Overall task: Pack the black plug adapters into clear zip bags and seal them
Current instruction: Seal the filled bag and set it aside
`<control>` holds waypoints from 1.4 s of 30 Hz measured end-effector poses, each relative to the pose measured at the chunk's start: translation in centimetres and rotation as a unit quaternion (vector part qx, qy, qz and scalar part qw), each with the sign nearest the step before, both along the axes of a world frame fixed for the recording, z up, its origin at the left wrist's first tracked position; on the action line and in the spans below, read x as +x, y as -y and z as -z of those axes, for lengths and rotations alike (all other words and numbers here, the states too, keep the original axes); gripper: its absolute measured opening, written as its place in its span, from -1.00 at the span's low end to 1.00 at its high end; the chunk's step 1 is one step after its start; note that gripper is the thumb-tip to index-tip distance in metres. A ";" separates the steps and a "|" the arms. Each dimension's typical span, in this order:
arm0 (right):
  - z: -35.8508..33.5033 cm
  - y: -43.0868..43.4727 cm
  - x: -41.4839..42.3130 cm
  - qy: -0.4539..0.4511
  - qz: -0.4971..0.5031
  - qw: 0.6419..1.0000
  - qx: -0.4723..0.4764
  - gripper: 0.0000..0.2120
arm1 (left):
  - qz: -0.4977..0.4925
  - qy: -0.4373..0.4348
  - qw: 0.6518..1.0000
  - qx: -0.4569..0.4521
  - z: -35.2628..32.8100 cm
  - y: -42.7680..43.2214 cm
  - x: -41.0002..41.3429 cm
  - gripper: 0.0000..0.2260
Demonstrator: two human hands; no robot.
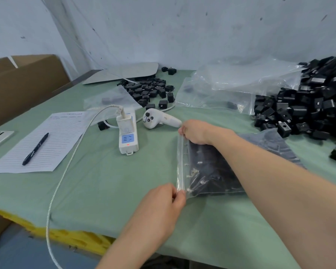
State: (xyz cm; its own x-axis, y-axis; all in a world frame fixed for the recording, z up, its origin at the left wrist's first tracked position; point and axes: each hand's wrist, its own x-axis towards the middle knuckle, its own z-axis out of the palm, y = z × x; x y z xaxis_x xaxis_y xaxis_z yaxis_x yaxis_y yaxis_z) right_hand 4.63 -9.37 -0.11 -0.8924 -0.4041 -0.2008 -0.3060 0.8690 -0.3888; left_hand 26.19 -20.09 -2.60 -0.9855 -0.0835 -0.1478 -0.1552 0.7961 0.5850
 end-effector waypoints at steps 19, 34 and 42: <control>-1.8 -14.6 9.8 -0.244 0.335 0.894 -0.174 -0.64 | -0.156 0.040 0.906 0.391 -1.8 0.8 -4.0 -0.73; 0.9 -20.2 12.0 0.018 0.423 0.864 -0.274 -0.69 | -0.047 0.065 0.903 0.423 -3.5 -4.0 -7.9 -0.61; 0.1 -19.5 11.9 0.062 0.416 0.846 -0.328 -0.46 | 0.021 -0.046 0.833 0.550 -8.7 -5.0 -6.2 -0.70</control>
State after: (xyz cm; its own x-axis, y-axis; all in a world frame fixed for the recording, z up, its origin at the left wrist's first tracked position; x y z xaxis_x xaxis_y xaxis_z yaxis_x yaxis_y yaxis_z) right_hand 16.51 10.16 -0.17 -0.9111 0.2927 -0.2901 0.3842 0.3486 -0.8549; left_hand 20.02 -15.04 6.10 -0.9954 0.0888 -0.0360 -0.0555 -0.2269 0.9723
